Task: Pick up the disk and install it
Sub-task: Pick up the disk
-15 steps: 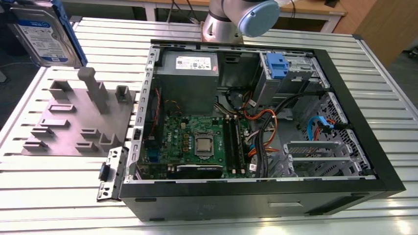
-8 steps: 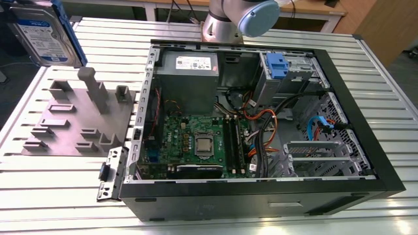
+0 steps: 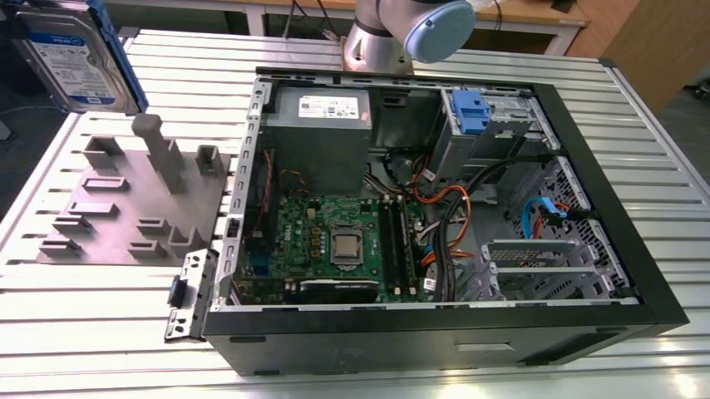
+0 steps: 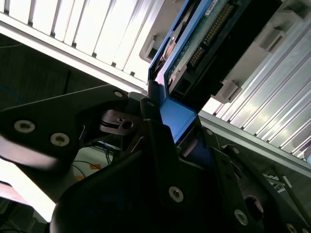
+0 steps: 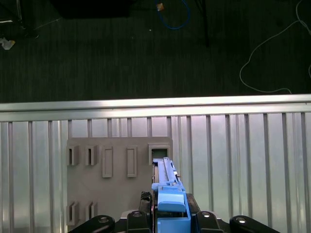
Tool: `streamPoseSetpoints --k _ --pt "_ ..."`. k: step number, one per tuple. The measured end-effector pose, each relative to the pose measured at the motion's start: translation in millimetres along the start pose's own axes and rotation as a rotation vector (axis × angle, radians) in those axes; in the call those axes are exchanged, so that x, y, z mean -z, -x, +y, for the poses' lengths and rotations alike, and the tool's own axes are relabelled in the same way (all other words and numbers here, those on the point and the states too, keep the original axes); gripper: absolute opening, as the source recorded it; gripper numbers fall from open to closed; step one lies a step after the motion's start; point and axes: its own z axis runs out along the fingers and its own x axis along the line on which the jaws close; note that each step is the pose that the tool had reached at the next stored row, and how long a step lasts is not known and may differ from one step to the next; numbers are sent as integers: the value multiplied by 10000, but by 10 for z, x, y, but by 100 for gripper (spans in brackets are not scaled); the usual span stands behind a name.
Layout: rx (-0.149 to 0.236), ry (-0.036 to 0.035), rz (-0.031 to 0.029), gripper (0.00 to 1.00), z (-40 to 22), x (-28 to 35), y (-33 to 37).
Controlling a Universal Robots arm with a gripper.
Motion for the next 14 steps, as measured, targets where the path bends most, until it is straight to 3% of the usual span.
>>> streamPoseSetpoints --k 14 --pt "0 0 0 36 0 22 1"
